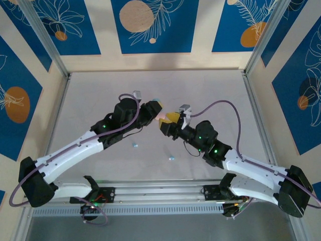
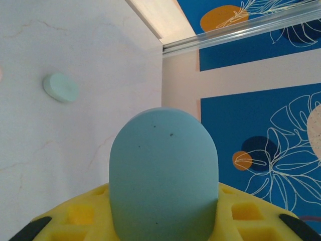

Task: Insert wireless bluetooth earbuds into charging case

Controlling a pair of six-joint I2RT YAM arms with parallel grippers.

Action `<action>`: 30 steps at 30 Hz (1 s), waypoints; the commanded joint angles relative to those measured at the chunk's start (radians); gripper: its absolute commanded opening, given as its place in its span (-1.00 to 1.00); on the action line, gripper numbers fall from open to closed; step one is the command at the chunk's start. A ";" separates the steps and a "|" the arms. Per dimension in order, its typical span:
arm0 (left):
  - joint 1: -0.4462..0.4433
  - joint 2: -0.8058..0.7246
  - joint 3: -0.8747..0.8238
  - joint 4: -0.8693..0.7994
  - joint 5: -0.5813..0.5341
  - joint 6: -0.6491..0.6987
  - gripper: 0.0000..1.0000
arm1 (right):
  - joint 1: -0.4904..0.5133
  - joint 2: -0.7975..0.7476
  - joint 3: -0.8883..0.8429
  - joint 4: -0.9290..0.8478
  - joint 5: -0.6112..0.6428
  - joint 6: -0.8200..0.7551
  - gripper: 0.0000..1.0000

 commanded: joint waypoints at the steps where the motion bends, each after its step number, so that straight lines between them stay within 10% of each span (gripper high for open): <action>1: 0.004 0.014 0.041 0.049 0.031 -0.077 -0.53 | -0.015 0.032 0.015 0.137 0.001 -0.014 0.02; 17: 0.003 0.043 0.066 0.060 0.124 -0.125 -0.52 | -0.081 0.152 0.020 0.339 -0.045 0.061 -0.23; 30: 0.004 0.045 0.056 0.072 0.136 -0.145 -0.50 | -0.098 0.167 0.032 0.376 -0.099 0.038 -0.03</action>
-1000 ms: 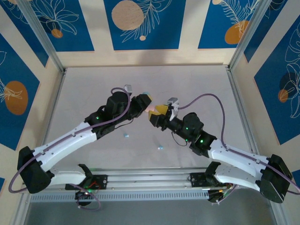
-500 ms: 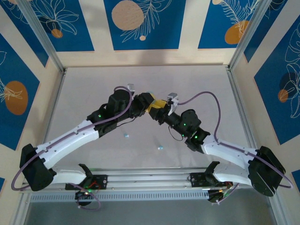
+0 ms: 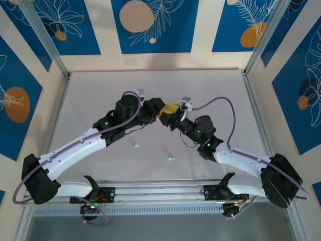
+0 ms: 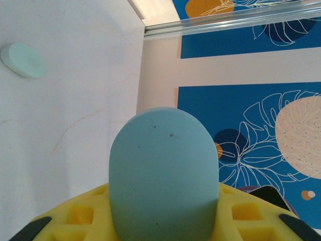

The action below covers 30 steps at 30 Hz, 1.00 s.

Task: Insert wireless bluetooth earbuds into charging case

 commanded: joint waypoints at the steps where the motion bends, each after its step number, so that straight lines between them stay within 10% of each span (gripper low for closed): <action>1: -0.006 0.009 0.026 0.019 0.040 -0.033 -0.50 | 0.000 -0.005 0.032 0.064 0.005 -0.035 -0.03; 14: -0.006 0.023 0.023 0.037 0.069 -0.033 -0.46 | -0.020 -0.012 0.069 0.026 -0.013 -0.077 -0.50; 21: -0.005 0.006 0.027 0.017 0.030 0.046 0.03 | -0.032 -0.055 0.073 -0.073 -0.069 -0.031 -0.57; 30: -0.003 -0.103 0.017 0.000 -0.122 0.567 0.67 | -0.163 -0.108 0.135 -0.345 -0.331 0.231 -0.56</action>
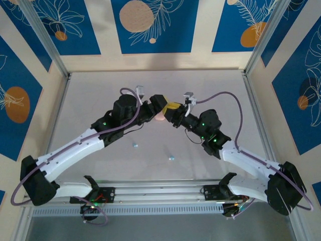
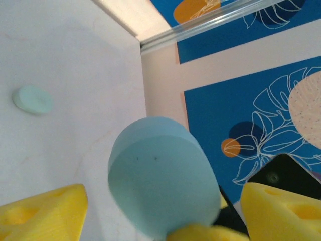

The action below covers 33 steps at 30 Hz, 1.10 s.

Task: Insert wireless bluetooth earbuds into charging case

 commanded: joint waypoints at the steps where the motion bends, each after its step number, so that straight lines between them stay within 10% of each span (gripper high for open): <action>1: -0.001 -0.084 -0.002 0.018 -0.082 0.361 0.72 | -0.071 -0.024 0.060 -0.138 -0.178 0.157 -0.56; 13: 0.060 -0.206 -0.166 0.027 0.225 1.390 0.58 | -0.311 0.114 0.281 -0.410 -0.778 0.556 -0.56; 21: 0.262 -0.184 -0.287 0.322 0.604 1.364 0.52 | -0.317 0.216 0.335 -0.306 -0.992 0.700 -0.55; 33: 0.273 -0.060 -0.261 0.500 0.734 1.256 0.51 | -0.285 0.254 0.376 -0.256 -1.022 0.776 -0.54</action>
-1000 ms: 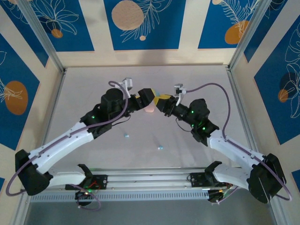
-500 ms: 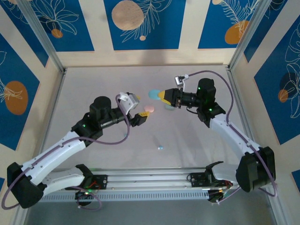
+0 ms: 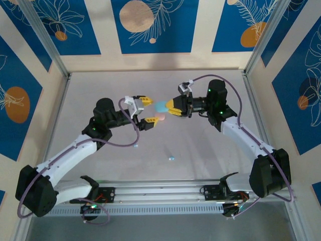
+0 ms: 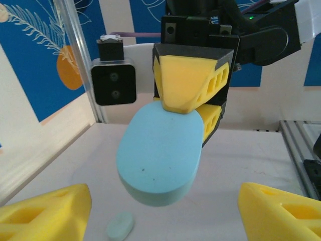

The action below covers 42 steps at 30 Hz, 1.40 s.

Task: Insert wireless bluetooth earbuds into charging case

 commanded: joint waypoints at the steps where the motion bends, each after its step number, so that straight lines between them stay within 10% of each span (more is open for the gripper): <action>1: 0.004 0.016 0.026 0.074 0.057 -0.021 0.49 | 0.014 0.017 0.041 0.016 -0.039 0.030 -0.53; 25: -0.022 0.045 0.076 0.013 0.067 -0.027 -0.41 | 0.056 0.019 0.052 -0.049 -0.022 -0.008 -0.47; 31: -0.045 0.018 0.127 -0.194 0.038 0.090 -0.61 | 0.068 -0.011 0.174 -0.547 0.089 -0.348 -0.24; 42: -0.089 0.022 0.218 -0.414 -0.020 0.206 -0.61 | 0.084 -0.002 0.295 -0.883 0.218 -0.566 -0.11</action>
